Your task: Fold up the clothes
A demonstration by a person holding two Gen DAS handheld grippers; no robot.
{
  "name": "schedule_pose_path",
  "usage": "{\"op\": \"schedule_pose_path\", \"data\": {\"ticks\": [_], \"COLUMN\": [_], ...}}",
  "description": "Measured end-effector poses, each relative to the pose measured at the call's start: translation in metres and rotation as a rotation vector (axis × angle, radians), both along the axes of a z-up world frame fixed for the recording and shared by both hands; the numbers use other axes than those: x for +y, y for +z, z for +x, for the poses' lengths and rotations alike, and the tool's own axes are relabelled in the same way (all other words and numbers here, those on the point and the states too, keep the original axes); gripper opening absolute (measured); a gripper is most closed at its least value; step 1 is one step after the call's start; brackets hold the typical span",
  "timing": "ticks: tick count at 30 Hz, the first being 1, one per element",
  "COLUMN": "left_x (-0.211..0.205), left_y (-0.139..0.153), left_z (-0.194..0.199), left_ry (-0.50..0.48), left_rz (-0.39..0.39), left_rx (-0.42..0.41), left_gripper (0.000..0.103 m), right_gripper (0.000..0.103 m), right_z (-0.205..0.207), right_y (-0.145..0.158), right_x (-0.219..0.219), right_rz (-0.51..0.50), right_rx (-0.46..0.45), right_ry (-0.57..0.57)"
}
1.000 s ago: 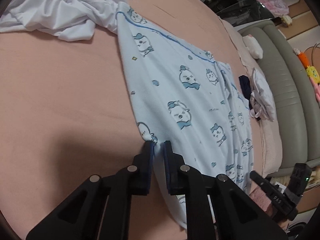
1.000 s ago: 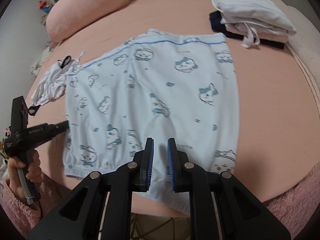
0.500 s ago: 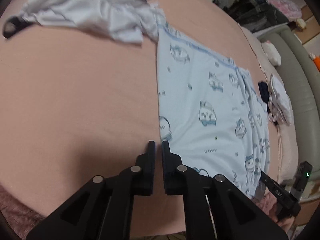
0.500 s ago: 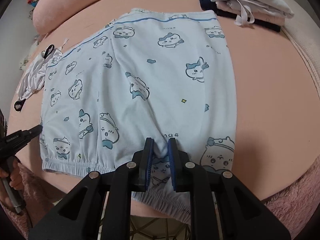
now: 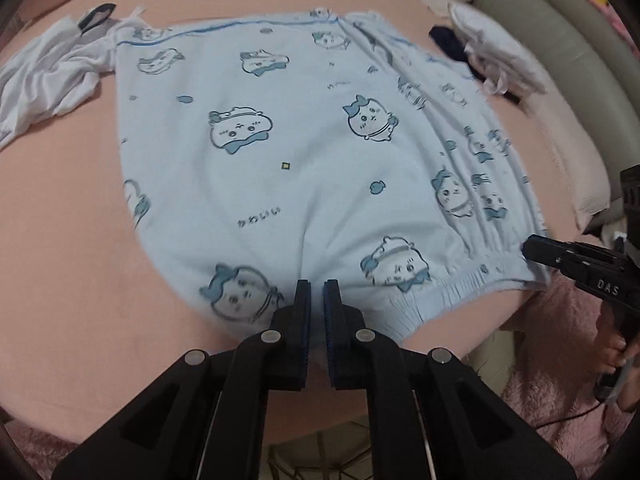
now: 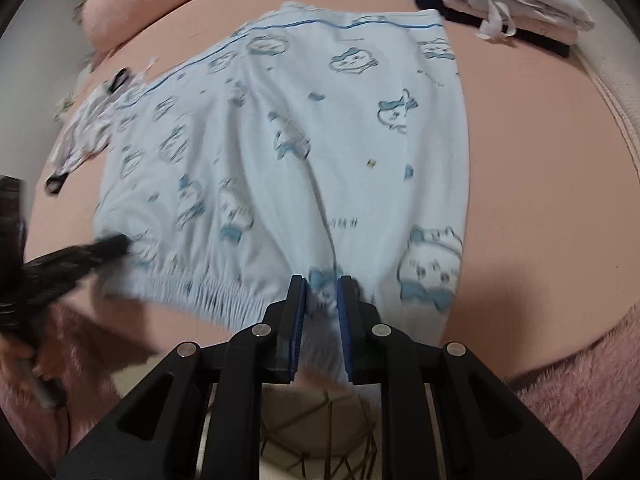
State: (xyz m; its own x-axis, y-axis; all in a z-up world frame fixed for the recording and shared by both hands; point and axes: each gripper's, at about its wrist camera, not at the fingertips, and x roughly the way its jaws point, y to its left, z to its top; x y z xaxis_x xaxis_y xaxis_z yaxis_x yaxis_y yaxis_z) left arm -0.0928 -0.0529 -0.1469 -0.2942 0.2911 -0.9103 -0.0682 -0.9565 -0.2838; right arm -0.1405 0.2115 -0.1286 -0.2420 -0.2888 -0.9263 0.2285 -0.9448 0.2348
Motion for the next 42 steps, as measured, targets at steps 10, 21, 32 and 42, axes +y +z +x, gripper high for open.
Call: {"op": "schedule_pose_path", "data": {"ticks": [10,21,32,42], "left_x": [0.035,0.03,0.073,0.092], "left_y": [0.012,0.001,0.044,0.027], "left_z": [-0.007,-0.008,-0.164,-0.231], "left_ry": [-0.054,-0.01,-0.071,-0.043], "left_rz": [-0.032,-0.005,0.017,0.012], "left_rx": [0.057,-0.083,0.132,0.099], "left_gripper": [0.023,0.024,0.027,0.029], "right_gripper": [0.017,0.017,0.02,0.034], "right_z": [0.008,0.006,-0.142,-0.238], "right_y": [-0.008,-0.01,0.021,-0.028], "right_x": [0.021,0.025,0.076,0.066], "right_rz": [-0.002,-0.07,0.063,0.07], "right_rx": [0.098,0.001,0.127,0.098], "right_ry": [-0.129,-0.069,-0.122,-0.095]}}
